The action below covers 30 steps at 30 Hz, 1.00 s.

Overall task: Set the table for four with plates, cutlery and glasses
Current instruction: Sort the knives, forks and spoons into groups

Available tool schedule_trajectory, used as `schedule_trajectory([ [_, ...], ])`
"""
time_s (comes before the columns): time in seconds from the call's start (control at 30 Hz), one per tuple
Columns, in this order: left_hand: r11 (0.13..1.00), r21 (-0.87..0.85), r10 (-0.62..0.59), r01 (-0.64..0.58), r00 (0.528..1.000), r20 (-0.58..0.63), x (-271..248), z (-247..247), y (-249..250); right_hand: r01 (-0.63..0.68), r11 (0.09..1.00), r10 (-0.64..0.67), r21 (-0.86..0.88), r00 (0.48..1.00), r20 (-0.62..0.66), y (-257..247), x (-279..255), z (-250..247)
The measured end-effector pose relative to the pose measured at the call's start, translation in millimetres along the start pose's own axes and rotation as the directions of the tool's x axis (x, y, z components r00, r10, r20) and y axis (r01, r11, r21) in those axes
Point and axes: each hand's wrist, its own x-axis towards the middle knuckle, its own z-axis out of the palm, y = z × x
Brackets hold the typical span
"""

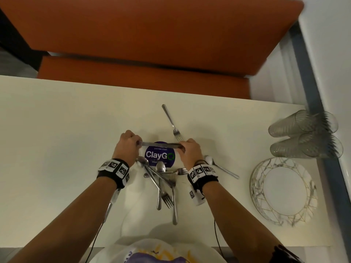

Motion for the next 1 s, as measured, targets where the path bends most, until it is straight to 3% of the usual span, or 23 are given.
schedule_trajectory([
  [0.3,1.000,0.006,-0.029,0.029,0.997,0.075,-2,-2,15,0.139,0.975,-0.146,-0.173,0.989,-0.029,9,8,0],
  [0.6,1.000,-0.003,-0.004,0.004,0.998,0.060,-2,-4,12,0.204,0.970,-0.213,-0.134,0.976,-0.056,11,8,3],
  [1.0,1.000,-0.014,0.011,-0.011,1.000,0.002,1,-1,9,0.239,0.950,-0.237,-0.199,0.971,0.036,9,16,-5],
])
